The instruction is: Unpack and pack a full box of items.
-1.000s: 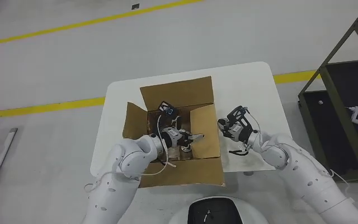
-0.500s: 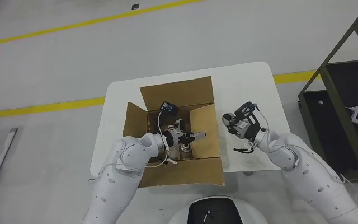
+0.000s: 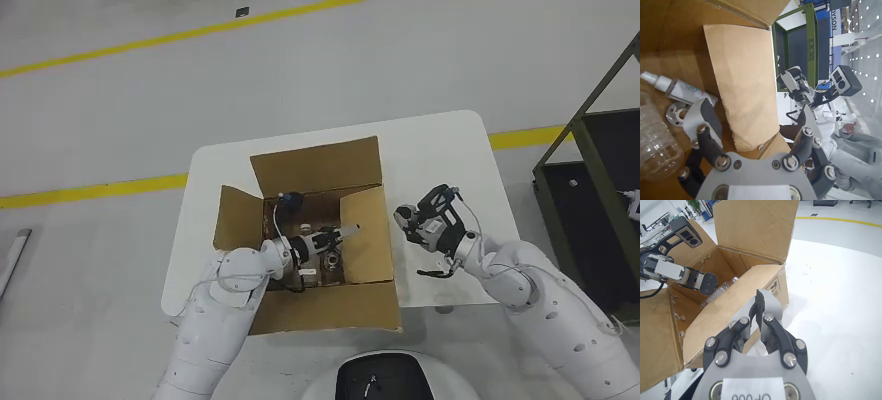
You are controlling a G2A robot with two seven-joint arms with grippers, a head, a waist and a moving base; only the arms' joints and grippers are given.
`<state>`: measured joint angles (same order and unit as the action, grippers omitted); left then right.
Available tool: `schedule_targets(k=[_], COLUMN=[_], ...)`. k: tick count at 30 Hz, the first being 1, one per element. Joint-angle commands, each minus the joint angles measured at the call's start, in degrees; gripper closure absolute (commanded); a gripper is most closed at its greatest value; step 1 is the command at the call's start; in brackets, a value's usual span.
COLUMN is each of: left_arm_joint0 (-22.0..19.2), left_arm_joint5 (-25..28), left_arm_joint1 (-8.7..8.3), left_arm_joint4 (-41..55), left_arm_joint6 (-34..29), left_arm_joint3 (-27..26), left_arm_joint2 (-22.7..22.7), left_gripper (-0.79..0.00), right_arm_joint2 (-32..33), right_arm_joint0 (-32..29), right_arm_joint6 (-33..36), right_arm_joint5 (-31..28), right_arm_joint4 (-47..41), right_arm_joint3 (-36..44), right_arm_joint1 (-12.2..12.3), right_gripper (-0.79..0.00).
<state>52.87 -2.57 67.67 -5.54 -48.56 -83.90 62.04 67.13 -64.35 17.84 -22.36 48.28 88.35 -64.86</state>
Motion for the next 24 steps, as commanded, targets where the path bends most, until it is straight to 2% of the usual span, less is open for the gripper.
schedule_targets(k=[1,8,16,24], left_arm_joint0=[-0.5,-1.7,-2.8,-2.9], left_arm_joint5=[-0.5,-0.4,0.8,1.6], left_arm_joint1=[0.16,0.61,1.20,1.28], left_arm_joint4=[-0.4,-0.4,4.4,10.0], left_arm_joint6=[0.2,-0.3,-3.0,-4.7], left_arm_joint3=[1.5,4.5,5.3,5.3], left_arm_joint2=[-0.8,-2.5,-3.6,-2.2], left_gripper=[-0.785,-0.785,-0.785,-0.785], right_arm_joint2=[-0.2,-0.5,-1.3,-1.3], right_arm_joint0=[0.0,0.2,0.8,1.5], right_arm_joint6=[0.1,0.7,1.2,1.4], right_arm_joint5=[0.1,-0.1,-0.4,-0.4], right_arm_joint4=[0.1,0.2,0.0,-0.4], right_arm_joint3=[-0.1,-0.9,-2.1,-2.6], right_arm_joint1=[-0.1,-0.2,-0.5,-0.7], right_gripper=[0.000,0.000,0.000,0.000])
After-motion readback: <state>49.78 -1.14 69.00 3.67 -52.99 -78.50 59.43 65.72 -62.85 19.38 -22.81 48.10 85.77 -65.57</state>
